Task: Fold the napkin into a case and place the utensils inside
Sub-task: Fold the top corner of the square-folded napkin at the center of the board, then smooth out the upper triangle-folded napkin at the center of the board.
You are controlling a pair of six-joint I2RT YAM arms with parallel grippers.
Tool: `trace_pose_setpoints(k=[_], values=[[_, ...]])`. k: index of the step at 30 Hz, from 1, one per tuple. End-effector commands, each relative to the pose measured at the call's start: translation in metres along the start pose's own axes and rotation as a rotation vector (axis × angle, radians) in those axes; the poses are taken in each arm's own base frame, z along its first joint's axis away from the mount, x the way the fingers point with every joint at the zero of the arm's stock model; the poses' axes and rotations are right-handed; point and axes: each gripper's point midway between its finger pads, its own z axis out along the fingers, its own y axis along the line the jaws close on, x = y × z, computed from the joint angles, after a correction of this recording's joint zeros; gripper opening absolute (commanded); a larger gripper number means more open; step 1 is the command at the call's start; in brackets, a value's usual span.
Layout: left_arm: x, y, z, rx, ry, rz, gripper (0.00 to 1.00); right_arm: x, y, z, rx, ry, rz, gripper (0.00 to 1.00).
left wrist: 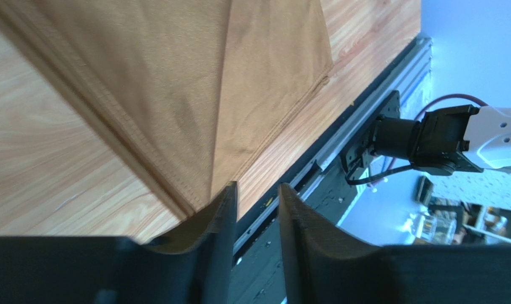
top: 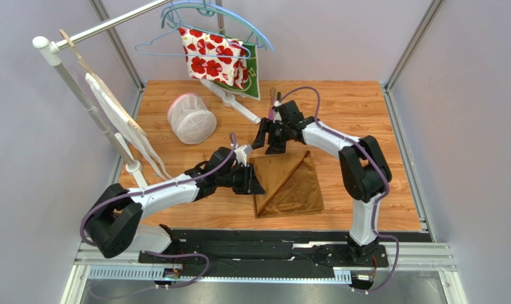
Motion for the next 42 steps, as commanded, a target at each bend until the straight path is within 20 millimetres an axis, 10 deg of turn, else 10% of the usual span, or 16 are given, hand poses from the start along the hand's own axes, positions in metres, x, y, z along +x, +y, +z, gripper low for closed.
trace_pose_setpoints(k=[1,6,16,42], values=[[-0.002,-0.025,0.021,0.136,0.034,0.004,0.30,0.009,0.008,-0.053,-0.048,-0.042,-0.087,0.71],[0.014,-0.022,0.037,0.175,0.068,-0.026,0.11,0.031,-0.012,-0.092,-0.154,-0.081,-0.096,0.75],[0.044,0.014,0.051,0.134,0.111,-0.089,0.09,0.070,-0.044,-0.092,-0.268,-0.015,-0.056,0.82],[0.090,0.051,0.053,0.153,0.154,-0.095,0.21,0.025,-0.062,-0.077,-0.382,-0.072,0.014,0.91]])
